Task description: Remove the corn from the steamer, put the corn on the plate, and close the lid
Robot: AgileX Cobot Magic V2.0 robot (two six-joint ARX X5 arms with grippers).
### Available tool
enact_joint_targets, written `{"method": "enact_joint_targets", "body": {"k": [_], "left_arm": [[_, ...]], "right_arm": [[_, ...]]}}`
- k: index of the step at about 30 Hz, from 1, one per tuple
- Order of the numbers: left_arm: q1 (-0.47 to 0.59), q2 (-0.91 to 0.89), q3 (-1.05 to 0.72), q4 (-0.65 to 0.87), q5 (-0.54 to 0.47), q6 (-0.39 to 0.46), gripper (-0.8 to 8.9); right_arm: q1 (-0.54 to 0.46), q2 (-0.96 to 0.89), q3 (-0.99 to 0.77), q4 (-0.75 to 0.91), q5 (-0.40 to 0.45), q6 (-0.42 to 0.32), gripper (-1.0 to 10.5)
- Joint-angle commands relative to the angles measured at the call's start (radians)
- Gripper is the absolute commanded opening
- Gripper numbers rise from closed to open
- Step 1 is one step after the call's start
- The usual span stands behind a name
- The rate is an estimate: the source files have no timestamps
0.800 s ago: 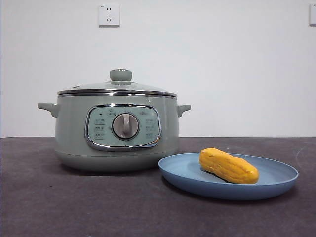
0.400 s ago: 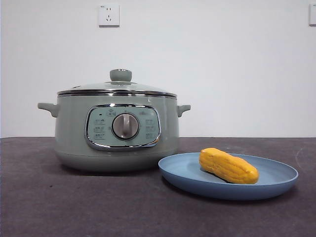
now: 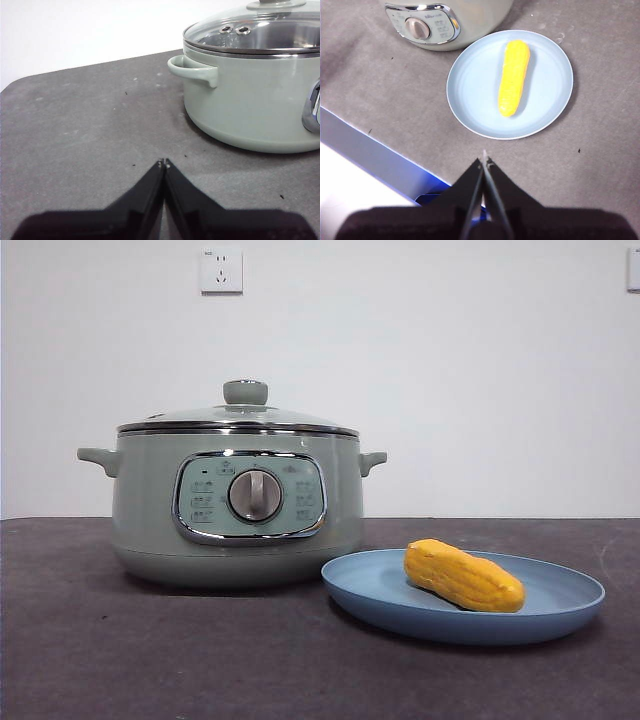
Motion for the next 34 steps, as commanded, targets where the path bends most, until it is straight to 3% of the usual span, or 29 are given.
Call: {"method": "enact_joint_targets", "body": {"k": [1, 16, 18, 27, 34], "left_arm": [[0.003, -0.003, -0.013, 0.002, 0.003, -0.008, -0.04], [0.003, -0.003, -0.013, 0.002, 0.003, -0.008, -0.04], [0.003, -0.003, -0.013, 0.002, 0.003, -0.008, -0.04], [0.003, -0.003, -0.013, 0.002, 0.002, -0.008, -0.04], [0.003, -0.003, -0.013, 0.002, 0.003, -0.008, -0.04]], "right_arm": [[0.002, -0.002, -0.005, 0.005, 0.003, -0.002, 0.0], [0.001, -0.003, -0.005, 0.005, 0.003, -0.003, 0.0], [-0.014, -0.013, -0.005, 0.026, 0.024, -0.045, 0.0], [-0.234, -0.167, -0.045, 0.398, 0.026, -0.039, 0.0], [-0.397, -0.32, -0.306, 0.661, 0.029, -0.089, 0.0]]}}
